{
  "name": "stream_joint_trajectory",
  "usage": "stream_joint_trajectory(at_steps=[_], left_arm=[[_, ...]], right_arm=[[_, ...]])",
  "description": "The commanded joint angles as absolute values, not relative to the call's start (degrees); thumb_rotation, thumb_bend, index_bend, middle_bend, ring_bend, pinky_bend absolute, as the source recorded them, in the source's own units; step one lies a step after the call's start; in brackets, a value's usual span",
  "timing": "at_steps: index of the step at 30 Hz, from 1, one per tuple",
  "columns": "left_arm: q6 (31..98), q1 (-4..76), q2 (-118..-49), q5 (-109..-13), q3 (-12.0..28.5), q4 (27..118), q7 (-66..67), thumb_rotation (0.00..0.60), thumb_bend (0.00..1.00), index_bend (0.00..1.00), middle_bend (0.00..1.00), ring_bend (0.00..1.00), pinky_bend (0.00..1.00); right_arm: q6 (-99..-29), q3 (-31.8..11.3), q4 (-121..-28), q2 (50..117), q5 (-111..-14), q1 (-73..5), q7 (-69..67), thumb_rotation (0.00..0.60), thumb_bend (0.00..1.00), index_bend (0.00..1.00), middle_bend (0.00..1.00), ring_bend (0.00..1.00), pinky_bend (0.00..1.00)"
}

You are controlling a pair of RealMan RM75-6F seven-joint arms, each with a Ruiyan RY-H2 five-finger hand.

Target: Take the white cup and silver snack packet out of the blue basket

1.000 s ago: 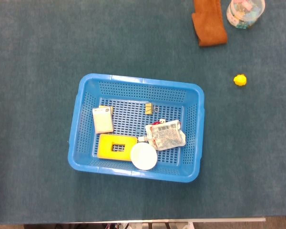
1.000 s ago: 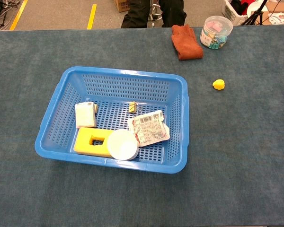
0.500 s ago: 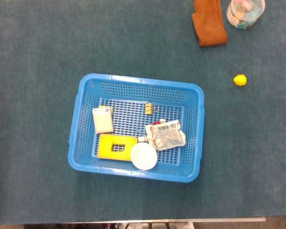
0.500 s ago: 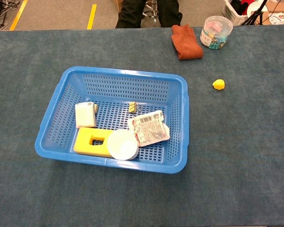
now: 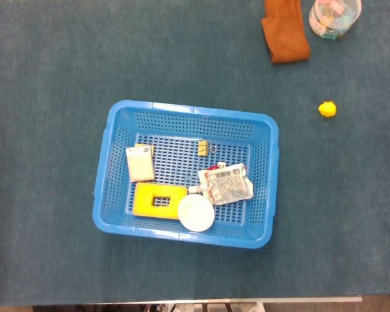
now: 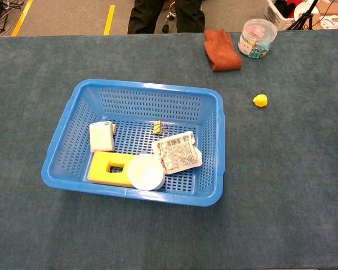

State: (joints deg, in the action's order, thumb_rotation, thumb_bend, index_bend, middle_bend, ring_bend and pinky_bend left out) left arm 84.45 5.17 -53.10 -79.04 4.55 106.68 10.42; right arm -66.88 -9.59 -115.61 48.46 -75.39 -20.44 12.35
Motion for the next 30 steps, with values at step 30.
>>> stream_joint_trajectory(at_steps=[30], left_arm=[[90.77, 1.6, -53.87, -79.11, 4.11, 110.3, 14.28, 0.6, 0.25, 0.29, 0.3, 0.21, 0.25]], right_arm=[[-31.55, -7.84, -114.25, 66.11, -84.63, -50.39, 13.52, 0.6, 0.0, 0.27, 0.3, 0.23, 0.28]])
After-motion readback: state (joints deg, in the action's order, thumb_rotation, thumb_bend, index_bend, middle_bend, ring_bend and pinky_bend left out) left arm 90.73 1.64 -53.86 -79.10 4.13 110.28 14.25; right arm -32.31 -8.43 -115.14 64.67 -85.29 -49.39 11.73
